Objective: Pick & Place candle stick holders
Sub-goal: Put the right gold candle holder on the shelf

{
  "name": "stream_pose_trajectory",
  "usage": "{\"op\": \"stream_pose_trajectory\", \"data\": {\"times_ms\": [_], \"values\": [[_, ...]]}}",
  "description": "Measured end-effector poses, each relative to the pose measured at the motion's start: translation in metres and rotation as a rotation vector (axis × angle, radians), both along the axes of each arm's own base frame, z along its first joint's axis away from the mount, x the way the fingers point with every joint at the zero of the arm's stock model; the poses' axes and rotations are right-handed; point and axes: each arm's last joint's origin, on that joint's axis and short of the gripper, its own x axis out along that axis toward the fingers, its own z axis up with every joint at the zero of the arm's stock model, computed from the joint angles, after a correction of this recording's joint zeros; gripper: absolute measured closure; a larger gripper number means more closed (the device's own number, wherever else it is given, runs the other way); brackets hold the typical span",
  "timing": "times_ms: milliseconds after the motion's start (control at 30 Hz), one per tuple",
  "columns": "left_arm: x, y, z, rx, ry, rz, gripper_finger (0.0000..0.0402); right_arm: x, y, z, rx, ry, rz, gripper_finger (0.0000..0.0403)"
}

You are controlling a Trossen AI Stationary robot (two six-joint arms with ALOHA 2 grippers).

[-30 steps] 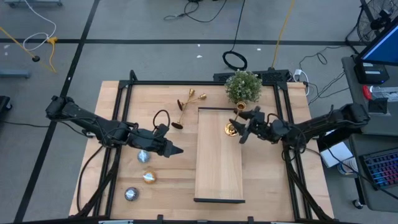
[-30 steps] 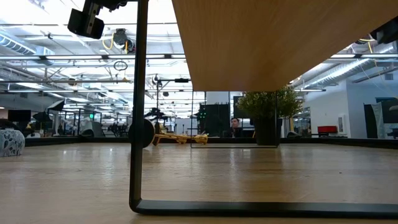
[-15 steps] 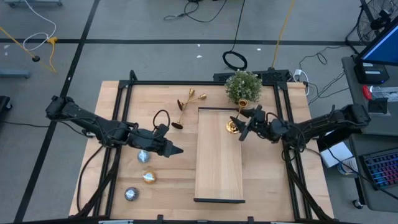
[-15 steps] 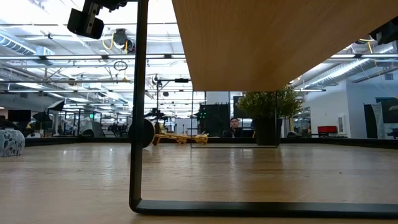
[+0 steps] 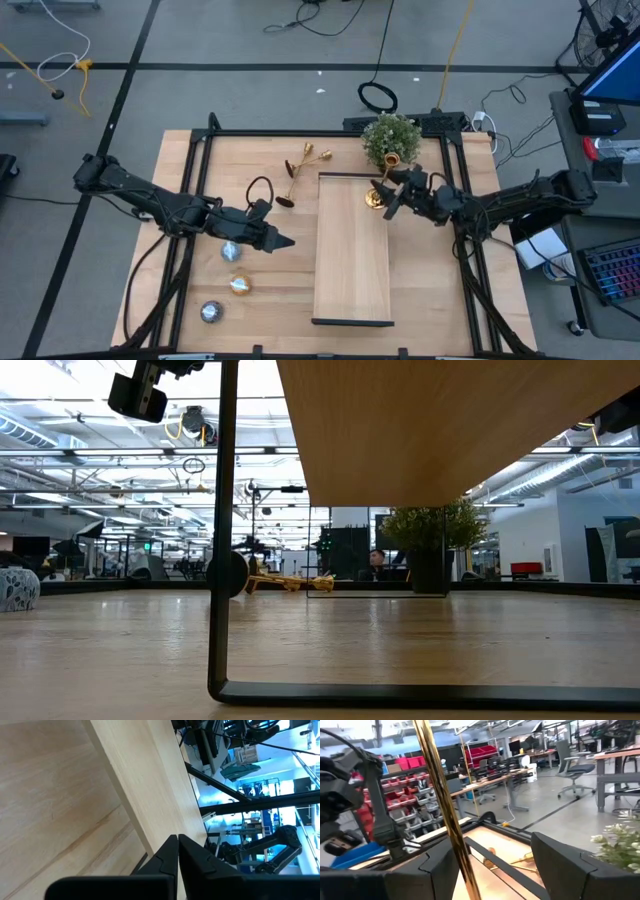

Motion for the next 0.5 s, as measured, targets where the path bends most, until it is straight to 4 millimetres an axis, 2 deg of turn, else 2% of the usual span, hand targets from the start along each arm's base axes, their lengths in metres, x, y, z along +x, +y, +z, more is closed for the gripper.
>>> {"op": "stream_pose_trajectory", "data": {"times_ms": [133, 333, 500], "values": [[0.0, 0.0, 0.0, 0.004, -0.001, -0.002, 0.0398, 0.002, -0.001, -0.001, 0.029, -0.02, 0.019, 0.0167], [0.001, 0.002, 0.0, 0.004, 0.0, 0.006, 0.0382, 0.009, 0.0, -0.004, 0.037, -0.062, 0.047, 0.0167], [0.001, 0.002, 0.0, 0.003, 0.0, 0.006, 0.0393, 0.016, 0.0, -0.003, 0.036, -0.062, 0.047, 0.0167]]}}
